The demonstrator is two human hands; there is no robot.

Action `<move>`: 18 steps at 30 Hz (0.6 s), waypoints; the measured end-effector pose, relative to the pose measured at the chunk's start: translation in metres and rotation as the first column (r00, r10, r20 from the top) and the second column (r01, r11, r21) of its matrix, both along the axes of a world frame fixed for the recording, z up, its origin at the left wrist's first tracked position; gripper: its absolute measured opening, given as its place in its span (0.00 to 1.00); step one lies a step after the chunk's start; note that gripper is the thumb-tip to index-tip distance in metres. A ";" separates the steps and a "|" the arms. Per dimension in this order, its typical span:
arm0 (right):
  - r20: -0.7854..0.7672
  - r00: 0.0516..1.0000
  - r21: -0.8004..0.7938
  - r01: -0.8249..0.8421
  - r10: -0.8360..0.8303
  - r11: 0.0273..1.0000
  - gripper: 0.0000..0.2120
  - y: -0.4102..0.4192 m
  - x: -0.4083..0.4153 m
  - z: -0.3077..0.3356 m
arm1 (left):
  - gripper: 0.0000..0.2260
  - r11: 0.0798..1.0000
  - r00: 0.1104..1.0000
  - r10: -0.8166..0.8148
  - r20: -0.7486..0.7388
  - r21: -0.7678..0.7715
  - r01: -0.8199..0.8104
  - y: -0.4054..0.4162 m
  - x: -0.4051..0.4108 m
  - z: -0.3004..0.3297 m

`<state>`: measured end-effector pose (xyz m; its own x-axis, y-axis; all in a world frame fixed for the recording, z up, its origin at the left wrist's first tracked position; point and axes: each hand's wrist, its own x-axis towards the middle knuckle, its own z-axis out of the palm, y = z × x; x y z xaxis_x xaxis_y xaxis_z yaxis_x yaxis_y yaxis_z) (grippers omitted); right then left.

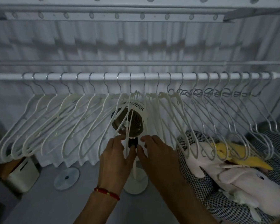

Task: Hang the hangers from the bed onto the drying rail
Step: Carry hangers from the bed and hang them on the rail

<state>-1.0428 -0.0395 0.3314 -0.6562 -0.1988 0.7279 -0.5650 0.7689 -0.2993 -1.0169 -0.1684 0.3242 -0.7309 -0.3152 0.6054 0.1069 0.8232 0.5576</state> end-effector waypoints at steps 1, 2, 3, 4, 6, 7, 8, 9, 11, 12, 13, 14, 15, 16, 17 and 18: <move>0.002 1.000 0.008 -0.003 0.003 1.000 0.06 -0.003 -0.001 0.001 | 0.14 1.000 1.000 -0.018 0.006 0.007 0.018 0.001 -0.001 -0.001; 0.005 1.000 0.019 -0.001 0.001 1.000 0.07 -0.004 -0.002 0.002 | 0.13 0.999 1.000 -0.030 0.008 0.011 0.030 0.001 -0.002 -0.001; 0.008 1.000 0.027 0.005 -0.005 1.000 0.08 -0.006 -0.003 0.003 | 0.12 0.999 0.999 -0.040 0.015 0.019 0.040 0.001 -0.004 -0.002; 0.015 1.000 0.031 0.018 -0.018 0.999 0.08 -0.007 -0.004 0.005 | 0.12 0.999 0.999 -0.047 0.023 0.029 0.046 0.001 -0.006 -0.002; 0.021 0.997 0.036 0.075 -0.076 0.997 0.07 -0.008 -0.005 0.008 | 0.12 0.998 0.998 -0.055 0.020 0.032 0.054 -0.001 -0.008 -0.004; 0.024 0.993 0.033 0.112 -0.113 0.993 0.08 -0.009 -0.007 0.008 | 0.12 0.998 0.998 -0.051 0.022 0.041 0.050 -0.002 -0.008 -0.003; 0.035 0.988 0.023 0.147 -0.148 0.989 0.11 -0.009 -0.008 0.009 | 0.12 0.998 0.999 -0.039 0.034 0.059 0.037 -0.003 -0.007 -0.002; 0.052 0.983 0.014 0.173 -0.174 0.985 0.13 -0.010 -0.010 0.007 | 0.13 0.997 0.998 -0.021 0.055 0.075 0.016 -0.005 -0.008 -0.001; 0.096 0.975 0.011 0.203 -0.203 0.979 0.18 -0.010 -0.012 0.003 | 0.16 0.995 0.995 0.011 0.104 0.096 -0.021 -0.008 -0.009 0.000; 0.128 0.968 0.022 0.213 -0.214 0.977 0.20 -0.011 -0.013 0.000 | 0.18 0.993 0.991 0.022 0.133 0.108 -0.037 -0.009 -0.010 0.001; 0.156 0.963 0.045 0.217 -0.222 0.975 0.23 -0.011 -0.014 -0.003 | 0.20 0.992 0.986 0.034 0.164 0.116 -0.054 -0.009 -0.011 0.001; 0.162 0.963 0.070 0.205 -0.214 0.976 0.26 -0.011 -0.015 -0.006 | 0.21 0.991 0.981 0.043 0.187 0.120 -0.067 -0.010 -0.012 0.001; 0.146 0.970 0.092 0.184 -0.196 0.979 0.27 -0.011 -0.016 -0.009 | 0.22 0.989 0.979 0.058 0.198 0.122 -0.083 -0.010 -0.012 0.002; 0.110 0.976 0.110 0.179 -0.190 0.978 0.26 -0.011 -0.018 -0.011 | 0.23 0.987 0.977 0.073 0.198 0.124 -0.099 -0.010 -0.013 0.003; 0.084 0.977 0.115 0.186 -0.197 0.976 0.24 -0.011 -0.020 -0.012 | 0.23 0.985 0.977 0.086 0.196 0.130 -0.112 -0.011 -0.013 0.004; 0.058 0.978 0.111 0.194 -0.201 0.975 0.22 -0.011 -0.022 -0.013 | 0.23 0.983 0.976 0.095 0.195 0.134 -0.123 -0.011 -0.014 0.005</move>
